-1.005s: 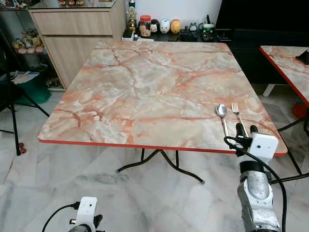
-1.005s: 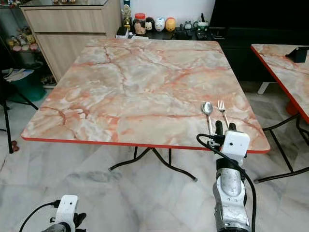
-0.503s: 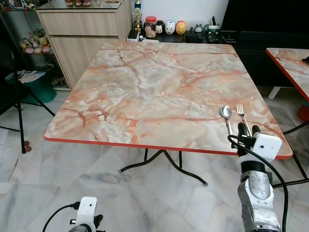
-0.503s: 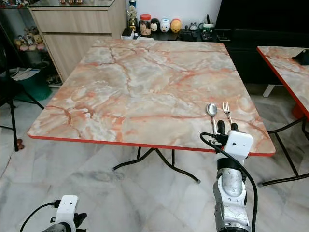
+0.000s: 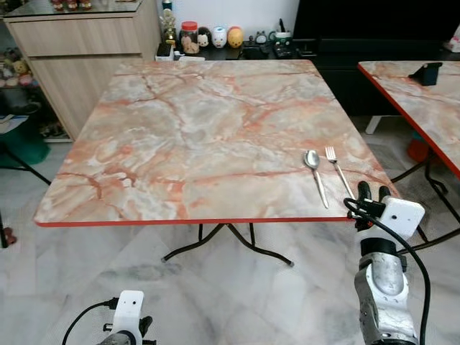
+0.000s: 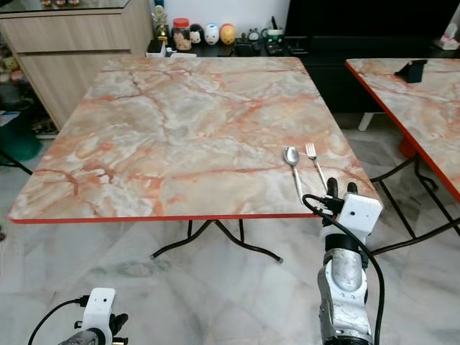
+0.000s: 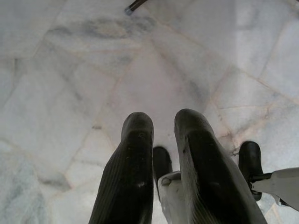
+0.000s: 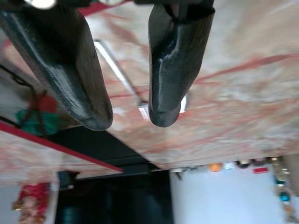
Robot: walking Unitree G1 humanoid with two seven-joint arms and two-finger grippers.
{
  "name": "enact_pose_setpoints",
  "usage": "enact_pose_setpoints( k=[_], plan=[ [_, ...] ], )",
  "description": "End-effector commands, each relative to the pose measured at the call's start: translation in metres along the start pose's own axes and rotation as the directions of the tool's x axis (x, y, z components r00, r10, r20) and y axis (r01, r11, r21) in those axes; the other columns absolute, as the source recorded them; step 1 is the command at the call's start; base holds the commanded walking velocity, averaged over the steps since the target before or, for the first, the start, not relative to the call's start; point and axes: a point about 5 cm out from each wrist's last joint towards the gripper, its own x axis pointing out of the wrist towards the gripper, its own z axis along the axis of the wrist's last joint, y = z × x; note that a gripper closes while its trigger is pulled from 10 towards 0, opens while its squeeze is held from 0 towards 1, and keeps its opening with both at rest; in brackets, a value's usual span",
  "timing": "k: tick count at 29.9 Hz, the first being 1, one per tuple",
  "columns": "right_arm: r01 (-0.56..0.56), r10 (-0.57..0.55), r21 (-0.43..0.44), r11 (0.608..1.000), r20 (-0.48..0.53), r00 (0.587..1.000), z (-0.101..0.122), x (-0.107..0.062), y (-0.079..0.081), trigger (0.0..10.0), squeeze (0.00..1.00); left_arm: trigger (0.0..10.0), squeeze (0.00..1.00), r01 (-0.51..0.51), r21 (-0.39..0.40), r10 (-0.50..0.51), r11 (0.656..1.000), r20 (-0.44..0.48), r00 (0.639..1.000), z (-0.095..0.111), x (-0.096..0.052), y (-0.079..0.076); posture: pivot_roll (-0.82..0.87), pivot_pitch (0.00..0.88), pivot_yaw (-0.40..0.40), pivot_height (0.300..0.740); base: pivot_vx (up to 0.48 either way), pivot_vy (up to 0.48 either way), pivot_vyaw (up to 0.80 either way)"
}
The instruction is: Setting the table
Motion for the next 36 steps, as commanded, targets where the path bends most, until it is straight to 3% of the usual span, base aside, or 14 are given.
enact_pose_setpoints(
  k=[1,12,25,34,35,36],
  plan=[
    [0.001,-0.001,0.0,1.0,0.034,0.999,0.0071,0.003,-0.0004,10.0,0.0,10.0,0.0,-0.005,-0.017,0.005,1.0,-0.015,1.0,-0.006,-0.0016,0.0012,0.02,0.0,-0.016,0.74,0.0,0.0,0.0],
    [0.014,-0.013,-0.004,1.0,0.049,0.999,0.0119,0.0083,-0.0043,10.0,0.0,10.0,0.0,-0.006,-0.021,0.006,1.0,-0.017,1.0,-0.0061,-0.0018,0.0027,0.03,0.0,-0.018,0.74,0.274,0.0,0.0],
    [0.0,0.0,0.005,1.0,0.051,0.999,0.0122,0.0097,0.0014,10.0,0.0,10.0,0.0,-0.015,-0.019,0.014,1.0,-0.031,0.999,-0.0106,-0.0028,0.0028,0.03,0.0,-0.019,0.74,0.32,0.0,0.0],
    [0.006,-0.006,-0.014,1.0,0.022,1.0,0.0077,0.0072,-0.002,10.0,0.0,10.0,0.0,-0.017,-0.005,0.017,1.0,-0.041,0.999,-0.0113,-0.0028,0.003,0.02,0.0,-0.02,0.74,0.0,0.0,0.0],
    [-0.009,0.009,0.007,1.0,0.018,1.0,0.007,0.0061,-0.0015,10.0,0.35,10.0,0.0,-0.017,-0.005,0.017,1.0,-0.042,0.999,-0.0113,-0.0028,0.003,0.02,0.0,-0.02,0.74,0.0,0.0,0.0],
    [-0.017,0.016,0.008,1.0,0.015,1.0,0.0063,0.0051,-0.0017,10.0,1.0,10.0,0.0,-0.017,-0.005,0.017,1.0,-0.042,0.999,-0.0114,-0.0028,0.0029,0.02,0.0,-0.02,0.74,0.0,0.0,0.0]
  ],
)
